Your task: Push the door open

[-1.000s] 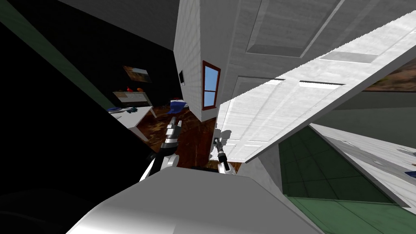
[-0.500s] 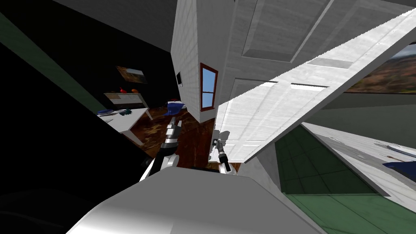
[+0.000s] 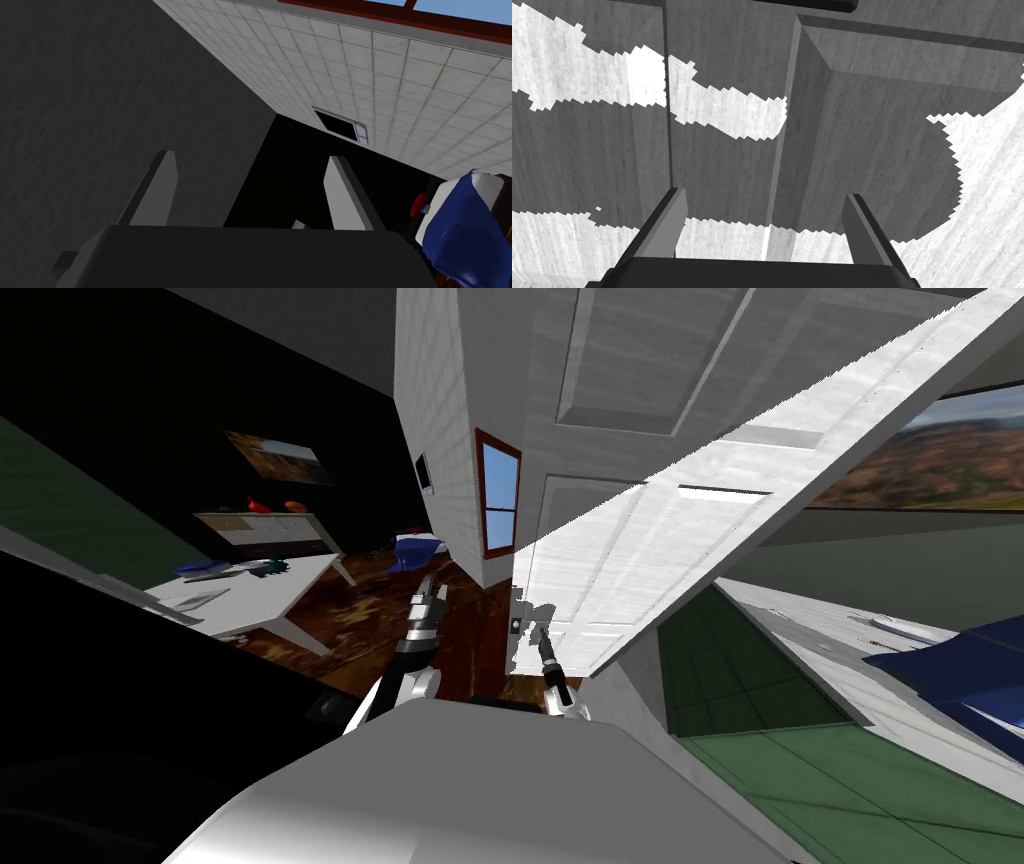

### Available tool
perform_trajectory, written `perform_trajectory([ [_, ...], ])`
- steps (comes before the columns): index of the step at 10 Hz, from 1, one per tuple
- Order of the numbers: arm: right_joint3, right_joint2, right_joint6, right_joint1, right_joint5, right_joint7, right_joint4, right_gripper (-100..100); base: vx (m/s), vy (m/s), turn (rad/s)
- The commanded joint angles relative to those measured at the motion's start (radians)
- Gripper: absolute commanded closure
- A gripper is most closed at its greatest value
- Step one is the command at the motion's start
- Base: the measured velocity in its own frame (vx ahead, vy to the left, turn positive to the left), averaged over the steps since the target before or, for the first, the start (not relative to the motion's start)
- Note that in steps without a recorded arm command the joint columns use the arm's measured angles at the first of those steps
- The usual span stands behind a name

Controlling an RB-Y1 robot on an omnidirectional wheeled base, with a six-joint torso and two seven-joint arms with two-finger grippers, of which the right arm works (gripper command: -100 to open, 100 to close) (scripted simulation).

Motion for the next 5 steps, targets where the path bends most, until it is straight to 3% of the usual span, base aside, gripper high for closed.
perform_trajectory([
  [1,-0.026,0.006,-0.006,-0.025,0.028,-0.019,0.026,-100,-0.152,-0.106,-0.147],
  [2,-0.037,0.013,-0.01,-0.036,0.038,-0.026,0.039,-100,-0.157,-0.049,-0.118],
  [5,-0.061,0.04,-0.019,-0.061,0.063,-0.042,0.069,-100,-0.143,0.056,-0.055],
])
